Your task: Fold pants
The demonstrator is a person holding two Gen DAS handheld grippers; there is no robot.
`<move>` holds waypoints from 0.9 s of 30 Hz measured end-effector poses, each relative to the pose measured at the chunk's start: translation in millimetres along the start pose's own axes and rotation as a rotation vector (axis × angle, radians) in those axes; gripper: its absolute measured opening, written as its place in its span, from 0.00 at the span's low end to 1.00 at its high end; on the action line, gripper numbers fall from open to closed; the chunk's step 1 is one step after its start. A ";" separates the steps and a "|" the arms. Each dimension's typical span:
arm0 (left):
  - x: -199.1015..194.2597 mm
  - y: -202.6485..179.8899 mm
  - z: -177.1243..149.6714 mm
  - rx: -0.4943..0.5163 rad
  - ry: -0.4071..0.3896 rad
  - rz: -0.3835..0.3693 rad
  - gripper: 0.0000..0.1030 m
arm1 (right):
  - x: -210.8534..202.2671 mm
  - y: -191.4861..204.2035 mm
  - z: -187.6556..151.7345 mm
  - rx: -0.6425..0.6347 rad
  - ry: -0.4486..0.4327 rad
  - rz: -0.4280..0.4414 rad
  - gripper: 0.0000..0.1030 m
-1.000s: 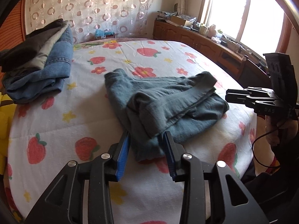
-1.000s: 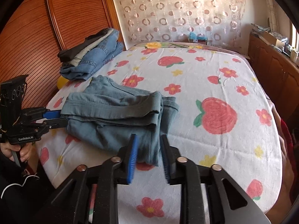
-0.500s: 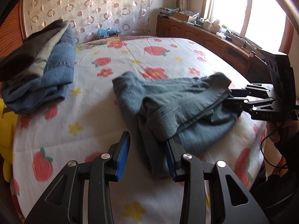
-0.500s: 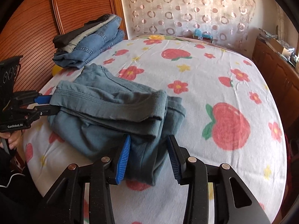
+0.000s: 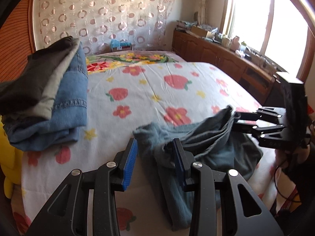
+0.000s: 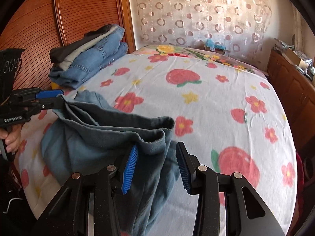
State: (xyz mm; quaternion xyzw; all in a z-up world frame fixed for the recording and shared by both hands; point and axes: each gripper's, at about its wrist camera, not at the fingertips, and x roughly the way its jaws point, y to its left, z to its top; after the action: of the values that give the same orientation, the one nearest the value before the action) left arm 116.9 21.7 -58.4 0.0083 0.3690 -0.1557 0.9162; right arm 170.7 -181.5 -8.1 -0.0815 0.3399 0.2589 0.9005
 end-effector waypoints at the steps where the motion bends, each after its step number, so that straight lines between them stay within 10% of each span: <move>1: -1.6 0.4 0.7 0.000 -0.004 -0.004 0.39 | 1.2 -0.8 1.3 0.002 -0.002 -0.001 0.41; 6: -2.2 1.1 -0.6 -0.003 -0.002 -0.027 0.44 | 3.9 -7.6 5.4 0.037 -0.017 0.045 0.40; 11: -3.5 1.6 -5.1 -0.012 -0.005 -0.032 0.44 | 12.3 -17.3 9.0 0.069 -0.001 0.103 0.09; 27: 28.4 -5.6 -1.1 0.018 0.036 -0.076 0.39 | 16.2 -25.5 12.5 0.142 -0.053 0.009 0.06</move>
State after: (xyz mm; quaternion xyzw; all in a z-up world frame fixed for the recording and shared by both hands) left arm 133.8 8.6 -77.9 0.0054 0.3841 -0.1933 0.9028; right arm 201.4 -192.5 -10.0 -0.0087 0.3337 0.2402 0.9115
